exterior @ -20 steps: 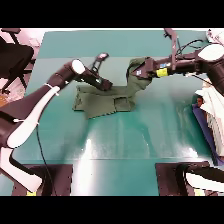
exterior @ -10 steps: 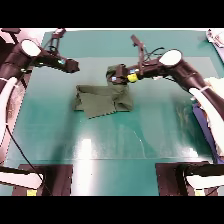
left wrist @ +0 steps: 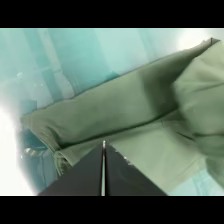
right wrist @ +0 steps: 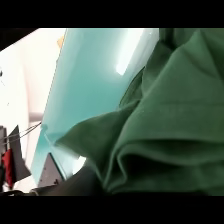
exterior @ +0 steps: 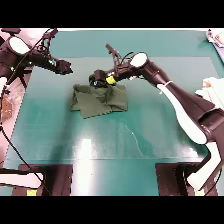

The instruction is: Fold the shirts.

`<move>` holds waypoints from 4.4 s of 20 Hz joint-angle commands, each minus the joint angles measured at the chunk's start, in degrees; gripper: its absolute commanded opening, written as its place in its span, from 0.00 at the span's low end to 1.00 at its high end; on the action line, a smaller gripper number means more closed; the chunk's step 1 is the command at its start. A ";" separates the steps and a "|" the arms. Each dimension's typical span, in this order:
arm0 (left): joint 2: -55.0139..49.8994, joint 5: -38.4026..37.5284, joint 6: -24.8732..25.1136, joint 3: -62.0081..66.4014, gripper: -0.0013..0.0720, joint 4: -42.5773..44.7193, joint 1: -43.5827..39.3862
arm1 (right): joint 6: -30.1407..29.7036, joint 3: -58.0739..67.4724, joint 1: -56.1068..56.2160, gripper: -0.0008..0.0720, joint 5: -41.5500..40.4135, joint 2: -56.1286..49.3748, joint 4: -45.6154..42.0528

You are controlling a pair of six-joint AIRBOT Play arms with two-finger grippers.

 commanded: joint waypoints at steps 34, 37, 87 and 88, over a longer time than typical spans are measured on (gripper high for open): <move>23.93 -11.78 -0.02 -0.11 0.05 -0.94 2.64 | -11.32 -20.31 -16.72 0.89 4.59 -2.19 -1.49; 23.93 -12.83 -0.02 -0.11 0.05 -0.98 2.64 | -11.08 -20.33 -13.16 0.89 3.17 -2.32 -1.44; 23.93 -24.09 -7.96 -0.11 0.05 -5.51 2.47 | 21.07 -29.16 -83.62 0.03 37.99 45.29 -61.20; 23.93 -24.50 -7.96 -0.11 0.05 -5.51 2.47 | 21.49 -31.80 -83.62 0.03 36.52 45.90 -62.05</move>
